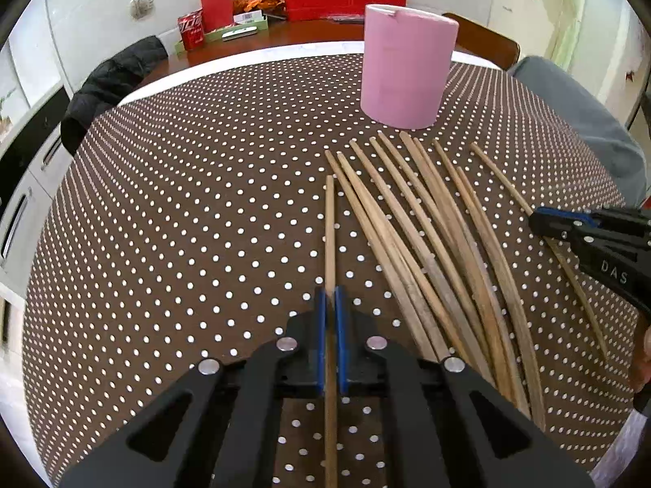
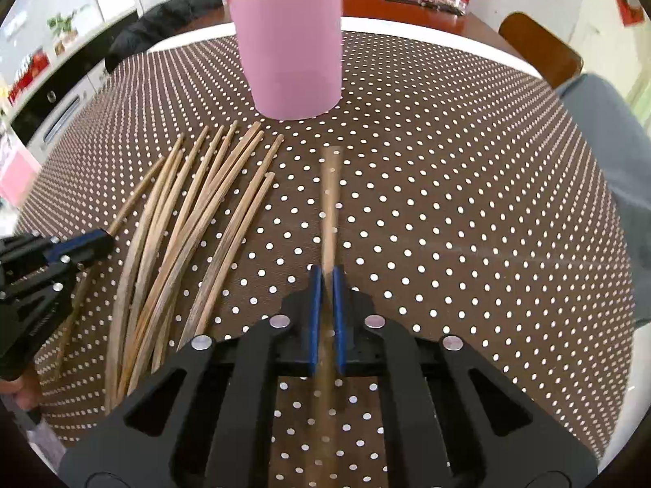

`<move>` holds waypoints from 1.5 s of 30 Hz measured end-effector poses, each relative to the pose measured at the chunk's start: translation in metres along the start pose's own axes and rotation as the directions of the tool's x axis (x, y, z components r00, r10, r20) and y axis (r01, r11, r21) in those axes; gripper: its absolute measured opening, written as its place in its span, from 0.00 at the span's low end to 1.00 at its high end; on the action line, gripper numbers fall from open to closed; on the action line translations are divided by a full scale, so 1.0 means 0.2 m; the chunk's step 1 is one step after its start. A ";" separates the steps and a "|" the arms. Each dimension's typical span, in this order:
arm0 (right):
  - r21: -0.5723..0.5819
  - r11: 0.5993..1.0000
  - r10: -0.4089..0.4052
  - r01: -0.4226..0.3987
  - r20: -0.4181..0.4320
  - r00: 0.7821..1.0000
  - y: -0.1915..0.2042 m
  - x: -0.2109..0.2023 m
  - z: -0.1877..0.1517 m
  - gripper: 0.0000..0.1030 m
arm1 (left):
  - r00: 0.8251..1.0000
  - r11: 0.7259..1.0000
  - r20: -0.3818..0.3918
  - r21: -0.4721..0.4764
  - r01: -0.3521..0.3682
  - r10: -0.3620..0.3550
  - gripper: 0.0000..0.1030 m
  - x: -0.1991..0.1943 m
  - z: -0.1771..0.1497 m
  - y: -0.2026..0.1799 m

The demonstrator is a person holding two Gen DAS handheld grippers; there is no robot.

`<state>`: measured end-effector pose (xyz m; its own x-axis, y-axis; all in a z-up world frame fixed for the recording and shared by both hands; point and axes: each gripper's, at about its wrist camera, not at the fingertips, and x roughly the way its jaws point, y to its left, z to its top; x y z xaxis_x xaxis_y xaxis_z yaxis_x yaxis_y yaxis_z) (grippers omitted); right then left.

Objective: Organize utensils
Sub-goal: 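Lift the held chopstick with the right tool over the pink cup, then lower the chopstick into the pink cup and open the right tool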

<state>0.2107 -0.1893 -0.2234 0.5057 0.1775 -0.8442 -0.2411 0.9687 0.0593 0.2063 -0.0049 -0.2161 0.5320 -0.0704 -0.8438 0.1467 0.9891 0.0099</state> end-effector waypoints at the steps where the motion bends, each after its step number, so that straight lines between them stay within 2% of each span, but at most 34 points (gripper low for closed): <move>1: 0.009 1.000 0.012 -0.012 0.005 1.000 -0.02 0.00 0.00 0.06 | 1.000 1.000 0.009 -0.010 0.003 -0.003 0.05 -0.01 -0.01 0.02; 4: 0.045 0.996 0.077 -0.079 0.042 0.996 -0.11 -0.04 -0.01 0.06 | 0.999 0.999 0.047 -0.036 0.017 -0.016 0.05 -0.06 -0.01 0.06; 6: 0.052 0.995 0.083 -0.086 0.058 0.995 -0.12 -0.06 -0.01 0.06 | 0.995 0.998 0.093 -0.055 0.033 -0.028 0.05 -0.11 -0.01 0.08; 9: 0.073 0.987 0.138 -0.146 0.105 0.985 -0.15 -0.12 0.00 0.06 | 0.988 0.996 0.148 -0.079 0.043 -0.031 0.05 -0.17 0.01 0.13; 12: 0.076 0.977 0.187 -0.201 0.157 0.970 -0.15 -0.19 0.02 0.06 | 0.974 0.992 0.224 -0.107 0.070 -0.044 0.05 -0.24 0.05 0.15; 16: 0.061 0.964 0.238 -0.259 0.241 0.941 -0.14 -0.30 0.07 0.06 | 0.938 0.989 0.344 -0.112 0.095 -0.052 0.05 -0.36 0.14 0.17; 19: 0.052 0.954 0.267 -0.294 0.289 0.919 -0.13 -0.35 0.10 0.06 | 0.897 0.987 0.437 -0.098 0.127 -0.072 0.05 -0.44 0.22 0.17; 24: 0.031 0.946 0.283 -0.323 0.406 0.869 -0.14 -0.48 0.23 0.06 | 0.810 0.982 0.577 -0.067 0.175 -0.104 0.05 -0.56 0.39 0.15; 27: 0.013 0.943 0.280 -0.331 0.502 0.818 -0.14 -0.56 0.37 0.06 | 0.743 0.970 0.654 -0.058 0.237 -0.143 0.05 -0.61 0.52 0.15; 30: 0.015 0.937 0.279 -0.350 0.572 0.771 -0.17 -0.61 0.54 0.06 | 0.661 0.953 0.727 -0.032 0.300 -0.183 0.05 -0.63 0.68 0.14; 33: 0.019 0.939 0.254 -0.344 0.637 0.728 -0.21 -0.64 0.70 0.06 | 0.609 0.947 0.768 -0.009 0.321 -0.199 0.05 -0.63 0.81 0.10; 34: 0.021 0.940 0.246 -0.341 0.652 0.718 -0.22 -0.65 0.73 0.06 | 0.584 0.943 0.785 0.002 0.333 -0.208 0.05 -0.62 0.86 0.09; 36: 0.031 0.943 0.224 -0.332 0.678 0.700 -0.24 -0.65 0.81 0.06 | 0.557 0.938 0.800 0.022 0.347 -0.224 0.05 -0.59 0.96 0.06; 38: 0.044 0.942 0.211 -0.334 0.695 0.688 -0.24 -0.63 0.89 0.06 | 0.542 0.930 0.804 0.037 0.366 -0.245 0.05 -0.54 1.02 0.05; 39: 0.050 0.942 0.203 -0.332 0.702 0.683 -0.25 -0.62 0.92 0.06 | 0.541 0.926 0.803 0.037 0.376 -0.252 0.05 -0.50 1.05 0.04; 42: 0.070 0.945 0.176 -0.320 0.716 0.676 -0.27 -0.57 0.99 0.06 | 0.548 0.913 0.792 0.030 0.406 -0.270 0.05 -0.40 1.11 0.04; 45: 0.081 0.944 0.167 -0.319 0.717 0.676 -0.28 -0.48 1.03 0.06 | 0.564 0.915 0.783 0.016 0.402 -0.261 0.05 -0.29 1.14 0.02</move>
<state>0.3453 -0.2246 -0.0355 0.8959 0.4066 -0.1789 -0.3222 0.8720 0.3685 0.3661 -0.0264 -0.0445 0.9150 -0.3992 -0.0581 0.3613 0.8750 -0.3221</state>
